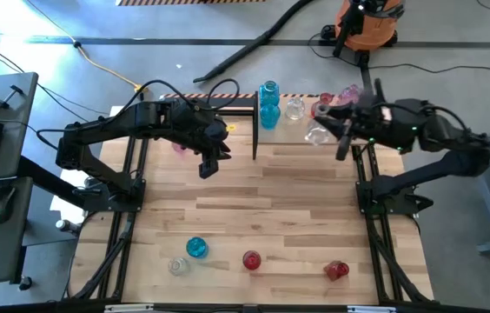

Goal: Sort vases onto shelf
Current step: Put the top transparent vase on the shelf aligned with the other transparent vase

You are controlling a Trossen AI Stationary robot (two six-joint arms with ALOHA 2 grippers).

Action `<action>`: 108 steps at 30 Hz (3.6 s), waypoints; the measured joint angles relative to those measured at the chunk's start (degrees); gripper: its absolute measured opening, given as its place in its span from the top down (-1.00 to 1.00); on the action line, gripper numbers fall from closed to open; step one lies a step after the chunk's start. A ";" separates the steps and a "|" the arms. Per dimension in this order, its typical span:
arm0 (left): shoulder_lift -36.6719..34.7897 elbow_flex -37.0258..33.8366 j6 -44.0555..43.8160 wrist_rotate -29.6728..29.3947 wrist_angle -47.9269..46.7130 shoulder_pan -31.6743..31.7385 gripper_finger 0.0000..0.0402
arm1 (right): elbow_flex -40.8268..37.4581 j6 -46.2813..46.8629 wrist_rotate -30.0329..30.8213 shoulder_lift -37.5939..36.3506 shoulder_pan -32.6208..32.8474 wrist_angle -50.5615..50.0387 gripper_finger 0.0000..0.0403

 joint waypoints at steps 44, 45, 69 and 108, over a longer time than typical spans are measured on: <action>0.02 0.00 -4.58 -0.13 0.11 3.32 0.57 | -41.50 -3.28 6.20 -28.39 0.00 20.08 0.59; 0.02 0.00 -4.58 -0.13 0.11 3.32 0.57 | -42.71 -3.26 6.67 -28.39 0.00 21.29 0.59; 0.02 0.00 -4.45 0.02 0.04 3.32 0.57 | -56.65 -12.13 16.53 -16.06 -0.02 52.37 0.59; 0.04 0.00 -1.48 -0.13 0.00 3.32 0.57 | -56.61 -5.91 12.09 9.40 -15.92 77.21 0.58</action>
